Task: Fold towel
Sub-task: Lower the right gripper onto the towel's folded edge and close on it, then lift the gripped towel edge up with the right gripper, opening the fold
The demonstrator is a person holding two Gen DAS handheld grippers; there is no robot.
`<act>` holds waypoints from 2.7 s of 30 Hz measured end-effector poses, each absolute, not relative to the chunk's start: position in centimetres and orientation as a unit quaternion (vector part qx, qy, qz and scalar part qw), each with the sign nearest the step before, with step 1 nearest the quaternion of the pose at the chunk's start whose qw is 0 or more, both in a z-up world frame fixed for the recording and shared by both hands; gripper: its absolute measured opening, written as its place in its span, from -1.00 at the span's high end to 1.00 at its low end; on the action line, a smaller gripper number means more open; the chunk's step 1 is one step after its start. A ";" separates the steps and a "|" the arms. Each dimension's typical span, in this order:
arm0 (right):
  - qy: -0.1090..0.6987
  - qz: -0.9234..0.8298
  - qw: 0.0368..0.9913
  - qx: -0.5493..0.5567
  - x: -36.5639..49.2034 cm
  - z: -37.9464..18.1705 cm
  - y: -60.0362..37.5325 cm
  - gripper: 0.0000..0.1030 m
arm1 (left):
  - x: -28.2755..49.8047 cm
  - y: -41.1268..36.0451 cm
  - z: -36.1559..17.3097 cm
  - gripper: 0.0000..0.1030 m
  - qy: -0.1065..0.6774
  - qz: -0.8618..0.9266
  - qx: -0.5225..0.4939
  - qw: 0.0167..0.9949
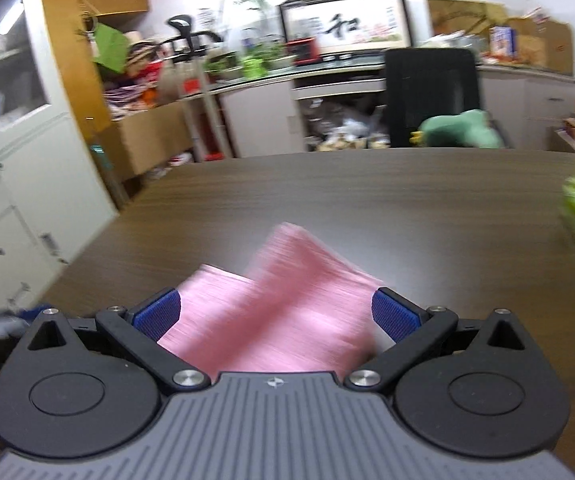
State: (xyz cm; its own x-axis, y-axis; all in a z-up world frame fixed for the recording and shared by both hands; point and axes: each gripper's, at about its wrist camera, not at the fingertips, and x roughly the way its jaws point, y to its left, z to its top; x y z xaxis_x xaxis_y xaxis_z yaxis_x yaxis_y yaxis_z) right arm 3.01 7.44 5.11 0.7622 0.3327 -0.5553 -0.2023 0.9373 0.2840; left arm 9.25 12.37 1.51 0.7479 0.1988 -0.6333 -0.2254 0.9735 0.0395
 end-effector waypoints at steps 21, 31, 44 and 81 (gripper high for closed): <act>0.418 0.114 0.897 0.090 4.8 2.2 10.8 -0.99 | 9.1 12.8 1.5 -1.00 0.348 0.118 -0.021 0.930; 0.378 0.092 0.918 0.077 6.7 3.5 10.1 -0.94 | 9.0 13.5 1.7 -1.00 0.350 0.118 -0.033 0.929; 0.424 0.056 0.903 0.023 11.0 1.0 10.2 -0.30 | 9.3 13.8 1.5 -1.00 0.361 0.111 -0.042 0.925; 0.224 0.266 0.932 -0.105 -14.3 1.3 12.0 0.57 | 7.3 8.8 2.9 -1.00 0.289 -0.010 0.036 0.957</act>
State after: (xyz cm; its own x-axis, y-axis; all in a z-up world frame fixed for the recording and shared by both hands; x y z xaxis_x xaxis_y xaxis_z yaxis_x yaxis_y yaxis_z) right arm -14.26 11.99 1.27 0.7577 0.4483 -0.4743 -0.5430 0.8362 -0.0771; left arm 7.29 8.83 2.89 0.8326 0.0012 -0.5538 0.0403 0.9972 0.0628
